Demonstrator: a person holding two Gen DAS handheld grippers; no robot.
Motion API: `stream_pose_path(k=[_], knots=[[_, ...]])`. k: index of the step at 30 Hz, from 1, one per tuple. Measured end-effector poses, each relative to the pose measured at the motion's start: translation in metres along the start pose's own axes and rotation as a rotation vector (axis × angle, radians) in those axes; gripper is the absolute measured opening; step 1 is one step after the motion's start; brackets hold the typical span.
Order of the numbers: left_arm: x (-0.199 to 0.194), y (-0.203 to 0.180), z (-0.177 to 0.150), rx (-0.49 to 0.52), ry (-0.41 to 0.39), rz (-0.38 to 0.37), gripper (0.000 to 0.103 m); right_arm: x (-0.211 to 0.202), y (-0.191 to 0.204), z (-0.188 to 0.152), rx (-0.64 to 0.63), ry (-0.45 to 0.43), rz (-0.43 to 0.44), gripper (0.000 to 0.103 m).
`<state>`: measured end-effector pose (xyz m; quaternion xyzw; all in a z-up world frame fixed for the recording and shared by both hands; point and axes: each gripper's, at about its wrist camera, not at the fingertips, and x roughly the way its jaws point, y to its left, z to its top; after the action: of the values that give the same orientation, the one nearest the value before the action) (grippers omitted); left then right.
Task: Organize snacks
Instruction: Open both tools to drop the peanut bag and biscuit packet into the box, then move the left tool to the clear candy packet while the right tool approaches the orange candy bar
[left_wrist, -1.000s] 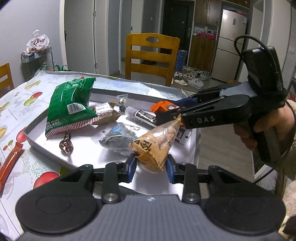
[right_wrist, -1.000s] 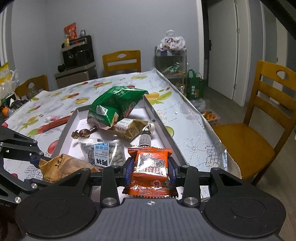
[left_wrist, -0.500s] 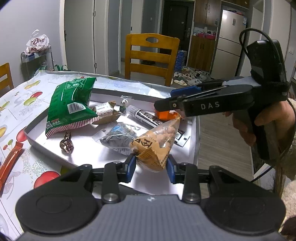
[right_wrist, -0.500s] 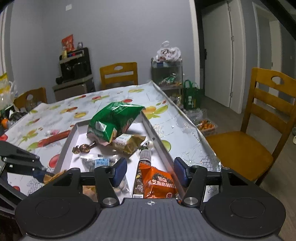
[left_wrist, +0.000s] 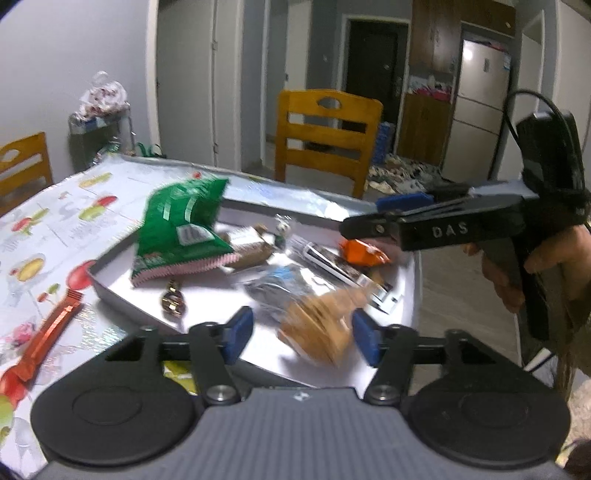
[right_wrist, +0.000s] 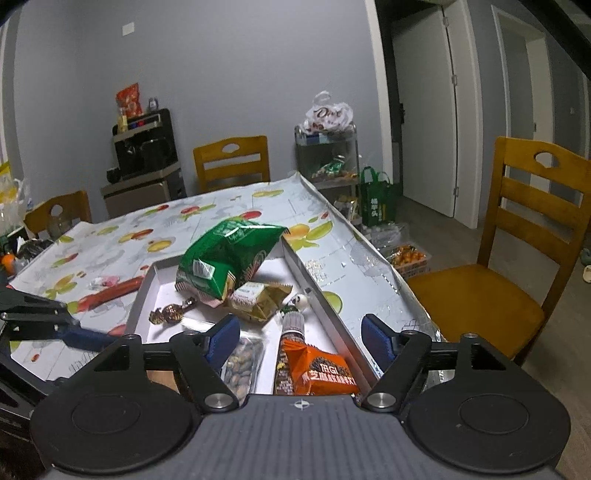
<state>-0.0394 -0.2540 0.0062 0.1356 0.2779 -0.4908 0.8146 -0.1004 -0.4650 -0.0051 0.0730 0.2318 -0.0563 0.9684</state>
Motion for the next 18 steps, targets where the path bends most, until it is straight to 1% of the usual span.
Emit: stream_pose_path(k=[1, 2, 3, 7, 9, 15, 18], knots=[[-0.002, 0.002, 0.0, -0.006, -0.008, 0.004, 0.07, 0.0, 0.0, 0.001, 0.001, -0.002, 0.001, 0.076], [-0.005, 0.004, 0.0, -0.012, -0.013, 0.008, 0.076, -0.001, 0.002, 0.001, 0.003, -0.004, 0.003, 0.077], [-0.007, 0.006, 0.0, -0.015, -0.017, 0.016, 0.079, -0.001, 0.003, 0.001, 0.004, -0.005, 0.004, 0.078], [-0.018, 0.016, -0.002, -0.036, -0.031, 0.045, 0.082, -0.002, 0.011, 0.002, -0.003, -0.002, 0.018, 0.08], [-0.025, 0.023, -0.004, -0.052, -0.043, 0.062, 0.085, -0.003, 0.017, 0.003, -0.012, -0.005, 0.027, 0.082], [-0.049, 0.047, -0.013, -0.108, -0.074, 0.133, 0.087, 0.0, 0.035, 0.006, -0.016, 0.01, 0.066, 0.089], [-0.063, 0.058, -0.016, -0.118, -0.087, 0.17, 0.088, 0.003, 0.048, 0.011, -0.023, 0.018, 0.084, 0.09]])
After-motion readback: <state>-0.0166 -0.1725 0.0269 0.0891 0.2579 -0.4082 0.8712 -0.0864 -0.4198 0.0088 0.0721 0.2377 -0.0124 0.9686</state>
